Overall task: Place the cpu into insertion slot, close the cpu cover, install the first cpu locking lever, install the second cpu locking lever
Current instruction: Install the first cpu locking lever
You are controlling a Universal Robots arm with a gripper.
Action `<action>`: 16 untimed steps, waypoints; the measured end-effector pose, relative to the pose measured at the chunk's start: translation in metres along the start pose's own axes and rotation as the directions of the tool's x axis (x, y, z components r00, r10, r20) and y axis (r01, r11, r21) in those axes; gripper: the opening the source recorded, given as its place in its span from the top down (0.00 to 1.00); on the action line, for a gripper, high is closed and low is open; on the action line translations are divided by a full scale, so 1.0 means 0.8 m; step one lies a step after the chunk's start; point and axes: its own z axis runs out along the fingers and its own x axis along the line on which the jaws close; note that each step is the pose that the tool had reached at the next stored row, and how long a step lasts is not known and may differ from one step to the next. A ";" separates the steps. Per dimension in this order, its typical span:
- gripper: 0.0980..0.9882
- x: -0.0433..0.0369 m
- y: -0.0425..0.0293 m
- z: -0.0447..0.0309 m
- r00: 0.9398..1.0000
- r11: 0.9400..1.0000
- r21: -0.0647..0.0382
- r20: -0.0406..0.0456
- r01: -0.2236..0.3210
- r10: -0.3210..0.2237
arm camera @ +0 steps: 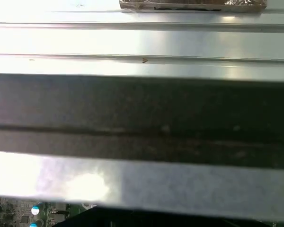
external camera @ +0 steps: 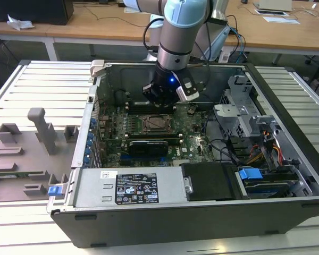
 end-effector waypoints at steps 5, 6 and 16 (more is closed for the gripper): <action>0.99 0.001 -0.0099 -0.0012 1.000 1.000 0.005 0.000 0.000 0.000; 0.99 0.001 -0.0124 -0.0015 1.000 1.000 0.005 0.000 0.000 0.000; 0.99 0.002 -0.0322 -0.0065 1.000 1.000 0.005 0.000 0.000 0.000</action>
